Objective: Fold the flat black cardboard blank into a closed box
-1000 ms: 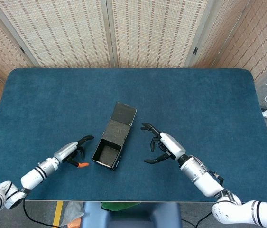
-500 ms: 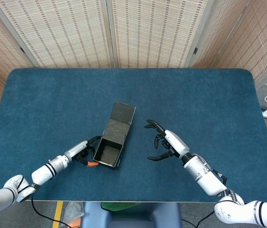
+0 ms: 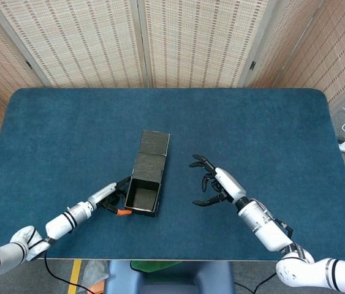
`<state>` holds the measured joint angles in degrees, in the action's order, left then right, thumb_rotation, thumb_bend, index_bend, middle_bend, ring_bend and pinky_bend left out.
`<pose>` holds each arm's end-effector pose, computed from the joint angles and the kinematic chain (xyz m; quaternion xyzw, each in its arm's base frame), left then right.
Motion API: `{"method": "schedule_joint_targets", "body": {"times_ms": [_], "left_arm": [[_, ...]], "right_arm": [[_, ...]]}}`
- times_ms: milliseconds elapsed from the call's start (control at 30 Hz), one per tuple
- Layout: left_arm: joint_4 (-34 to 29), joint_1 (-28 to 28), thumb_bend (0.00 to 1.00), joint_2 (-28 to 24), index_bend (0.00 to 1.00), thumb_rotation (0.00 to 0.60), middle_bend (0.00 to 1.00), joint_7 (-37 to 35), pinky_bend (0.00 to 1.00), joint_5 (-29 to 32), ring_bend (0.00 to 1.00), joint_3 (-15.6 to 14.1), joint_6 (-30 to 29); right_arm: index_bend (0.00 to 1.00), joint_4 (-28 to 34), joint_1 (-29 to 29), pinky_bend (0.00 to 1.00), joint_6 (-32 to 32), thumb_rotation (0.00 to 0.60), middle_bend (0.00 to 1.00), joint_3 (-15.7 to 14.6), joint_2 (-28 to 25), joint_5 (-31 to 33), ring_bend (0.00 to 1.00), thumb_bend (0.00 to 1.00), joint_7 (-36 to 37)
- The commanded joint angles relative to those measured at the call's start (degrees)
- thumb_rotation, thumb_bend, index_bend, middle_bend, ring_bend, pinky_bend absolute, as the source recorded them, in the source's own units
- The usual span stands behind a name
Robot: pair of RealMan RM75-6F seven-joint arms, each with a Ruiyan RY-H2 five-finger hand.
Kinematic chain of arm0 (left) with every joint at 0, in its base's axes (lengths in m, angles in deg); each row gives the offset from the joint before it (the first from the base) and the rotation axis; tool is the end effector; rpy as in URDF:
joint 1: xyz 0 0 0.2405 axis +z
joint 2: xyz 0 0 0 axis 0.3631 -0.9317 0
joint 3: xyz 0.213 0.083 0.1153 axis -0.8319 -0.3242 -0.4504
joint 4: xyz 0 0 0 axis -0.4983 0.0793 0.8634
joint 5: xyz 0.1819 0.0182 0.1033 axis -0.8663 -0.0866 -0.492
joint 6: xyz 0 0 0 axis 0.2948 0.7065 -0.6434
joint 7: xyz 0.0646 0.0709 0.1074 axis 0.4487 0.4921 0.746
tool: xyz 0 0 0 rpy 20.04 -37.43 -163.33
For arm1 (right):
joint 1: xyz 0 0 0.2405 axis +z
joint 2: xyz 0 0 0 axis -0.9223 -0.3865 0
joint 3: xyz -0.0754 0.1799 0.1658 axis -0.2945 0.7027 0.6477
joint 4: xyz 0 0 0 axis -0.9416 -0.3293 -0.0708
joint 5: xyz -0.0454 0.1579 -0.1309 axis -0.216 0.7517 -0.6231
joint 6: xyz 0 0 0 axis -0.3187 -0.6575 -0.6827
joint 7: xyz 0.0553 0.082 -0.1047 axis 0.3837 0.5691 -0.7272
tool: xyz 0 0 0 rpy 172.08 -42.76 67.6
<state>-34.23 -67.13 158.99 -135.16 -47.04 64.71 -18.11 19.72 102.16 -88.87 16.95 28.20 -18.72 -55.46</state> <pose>-0.2352 0.3481 -0.0473 -0.5845 -0.6985 -0.4023 0.0928 -0.1439 -0.3043 0.0250 0.5432 -0.6530 0.5002 0.1682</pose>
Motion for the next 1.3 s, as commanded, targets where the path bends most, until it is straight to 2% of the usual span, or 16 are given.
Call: {"method": "schedule_joint_targets", "body": {"times_ms": [33,100,167,300,500,667,867,1000,1133,1200,1300], "left_arm": [[-0.3,0.7,0.24,0.6,0.37,0.6,0.36,-0.9,0.91,1.0,0.58,0.6,-0.4],[-0.7,1.1,0.24,0.6,0.49,0.6,0.48,-0.6,0.91,1.3,0.58,0.9,-1.2],[-1.2,1.8,0.24,0.5,0.55,0.6,0.53,0.6,0.91,2.1,0.58,1.7,-2.2],[-4.4,3.2,0.24,-1.2,0.56,0.6,0.54,3.3,0.91,4.2,0.59,3.8,-4.4],[-10.1,4.2,0.24,-5.0,0.55,0.6,0.53,8.1,0.91,5.2,0.6,5.5,-6.7],[-14.7,4.7,0.24,-7.2,0.54,0.6,0.52,11.4,0.91,4.9,0.6,5.9,-7.8],[-18.7,4.6,0.24,-8.9,0.54,0.6,0.52,15.7,0.91,3.6,0.6,5.7,-7.9],[-19.5,4.4,0.24,-8.9,0.54,0.6,0.52,18.7,0.91,4.2,0.6,6.1,-6.7],[-19.3,4.3,0.24,-8.4,0.54,0.6,0.52,19.6,0.91,5.0,0.6,6.2,-5.1],[-18.9,4.3,0.24,-8.1,0.54,0.6,0.52,20.1,0.91,5.3,0.6,6.2,-4.2],[-18.3,4.4,0.24,-7.4,0.53,0.6,0.52,20.8,0.91,6.5,0.6,6.6,-2.8]], "right_arm": [[0.0,-1.6,0.0,1.0,0.3,0.6,0.19,0.3,1.0,2.3,0.58,0.0,-0.6],[0.0,-4.0,0.9,1.0,2.4,0.6,0.23,0.5,2.6,5.2,0.59,0.0,-1.8],[0.0,-6.5,2.3,1.0,4.9,0.6,0.25,1.0,4.2,8.0,0.6,0.0,-2.3],[0.03,-12.6,5.8,1.0,9.2,0.6,0.26,3.3,9.0,13.5,0.6,0.0,-3.5],[0.04,-21.8,11.6,1.0,13.8,0.6,0.26,6.7,16.8,19.2,0.6,0.0,-5.6],[0.04,-28.9,16.0,1.0,15.4,0.6,0.26,9.8,23.2,22.3,0.6,0.0,-7.0],[0.04,-36.7,22.8,1.0,15.6,0.6,0.26,15.3,30.0,24.9,0.61,0.0,-8.8],[0.04,-37.5,25.3,1.0,14.2,0.6,0.26,19.1,31.7,24.9,0.61,0.0,-8.2],[0.05,-34.0,25.3,1.0,12.9,0.6,0.26,21.6,30.8,23.9,0.62,0.0,-6.4],[0.06,-31.1,24.7,1.0,13.0,0.6,0.27,22.2,29.4,23.4,0.63,0.0,-5.6],[0.07,-26.4,23.2,1.0,12.9,0.6,0.29,21.2,27.1,21.7,0.64,0.0,-5.9]]}}
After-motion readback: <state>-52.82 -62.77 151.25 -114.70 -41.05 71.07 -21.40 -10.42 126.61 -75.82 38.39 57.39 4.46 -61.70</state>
